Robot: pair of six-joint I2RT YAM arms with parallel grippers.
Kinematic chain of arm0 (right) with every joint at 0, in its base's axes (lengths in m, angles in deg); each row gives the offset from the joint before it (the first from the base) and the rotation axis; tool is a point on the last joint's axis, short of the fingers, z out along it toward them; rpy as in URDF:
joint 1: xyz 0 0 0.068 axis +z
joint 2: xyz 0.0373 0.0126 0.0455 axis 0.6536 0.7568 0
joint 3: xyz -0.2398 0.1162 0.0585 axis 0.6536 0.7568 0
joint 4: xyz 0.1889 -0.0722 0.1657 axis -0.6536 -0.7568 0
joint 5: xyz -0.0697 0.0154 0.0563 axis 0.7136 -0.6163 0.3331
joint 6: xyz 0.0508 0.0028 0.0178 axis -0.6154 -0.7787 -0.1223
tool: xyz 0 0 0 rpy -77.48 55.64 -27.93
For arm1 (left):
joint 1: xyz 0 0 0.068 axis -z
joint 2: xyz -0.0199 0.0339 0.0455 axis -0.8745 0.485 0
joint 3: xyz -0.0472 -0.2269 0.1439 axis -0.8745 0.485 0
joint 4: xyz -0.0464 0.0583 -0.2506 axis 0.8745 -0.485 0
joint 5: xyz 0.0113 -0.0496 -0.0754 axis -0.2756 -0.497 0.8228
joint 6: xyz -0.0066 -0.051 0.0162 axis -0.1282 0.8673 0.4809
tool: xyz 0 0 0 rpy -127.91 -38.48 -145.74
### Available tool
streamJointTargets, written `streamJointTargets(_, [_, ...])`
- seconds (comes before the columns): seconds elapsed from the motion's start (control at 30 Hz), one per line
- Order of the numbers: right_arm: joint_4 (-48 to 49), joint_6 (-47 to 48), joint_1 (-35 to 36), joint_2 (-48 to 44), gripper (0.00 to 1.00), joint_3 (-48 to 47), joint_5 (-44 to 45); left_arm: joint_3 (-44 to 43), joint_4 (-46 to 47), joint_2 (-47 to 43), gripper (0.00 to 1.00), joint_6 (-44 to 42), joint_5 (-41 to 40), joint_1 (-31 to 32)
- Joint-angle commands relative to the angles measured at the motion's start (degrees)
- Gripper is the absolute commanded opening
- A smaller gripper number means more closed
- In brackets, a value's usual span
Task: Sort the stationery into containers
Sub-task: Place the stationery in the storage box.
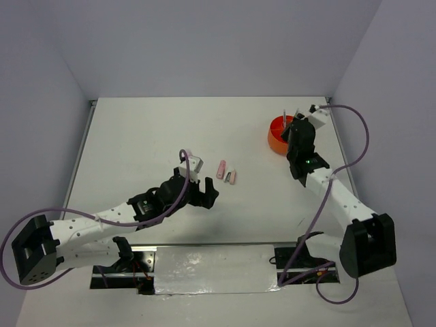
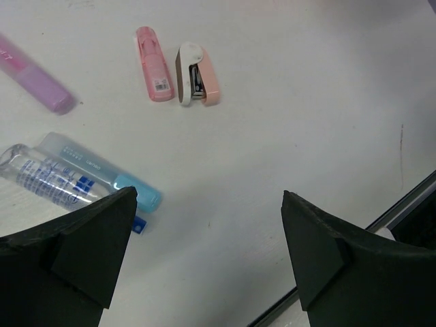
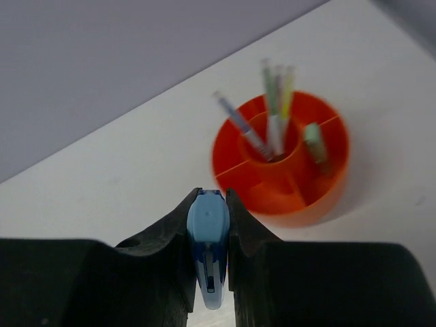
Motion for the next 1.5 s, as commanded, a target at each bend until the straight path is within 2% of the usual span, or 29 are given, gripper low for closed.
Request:
streamJointTargets(0.0, [1.91,4.62,-4.76,5.66,0.00,-6.50,10.15,-2.94,-3.95,-1.90,0.99,0.65,-1.71,0.16])
streamJointTargets(0.13, [1.38,5.31,-10.21,13.91,0.00,-13.60,11.64,-4.09,-5.45,-2.78,0.99,0.57,-0.67,0.24])
streamJointTargets(0.3, [-0.48,8.12,-12.16,22.27,0.00,-20.21,12.88,-5.67,-10.19,-4.18,0.99,0.30,-2.32,0.16])
streamJointTargets(0.4, [1.72,9.62,-12.60,24.82,0.00,-20.66,12.52,-6.02,-11.17,-5.24,0.99,-0.93,-2.42,0.16])
streamJointTargets(0.67, [2.34,6.11,-12.95,28.79,0.01,-19.43,13.40,-6.02,-11.43,-4.45,0.99,-1.02,-2.24,0.16])
streamJointTargets(0.8, [3.22,6.37,-12.95,30.28,0.08,-18.46,13.49,-5.84,-10.99,-4.27,0.99,-1.11,-2.15,0.16])
streamJointTargets(1.03, [3.31,5.49,-13.30,31.16,0.12,-17.59,13.49,-5.58,-10.90,-4.10,0.99,-1.11,-2.24,0.24])
streamJointTargets(1.23, [3.31,5.58,-13.39,31.52,0.23,-16.97,13.49,-4.70,-10.46,-4.71,0.99,-0.85,-2.24,0.16])
streamJointTargets(1.37, [3.31,5.32,-13.39,31.08,0.39,-16.27,12.88,-4.61,-10.55,-4.54,0.99,-0.76,-2.50,0.16])
streamJointTargets(1.47, [3.39,4.79,-13.39,30.64,0.46,-15.22,12.70,-4.70,-10.55,-4.27,0.99,-0.67,-2.42,0.16])
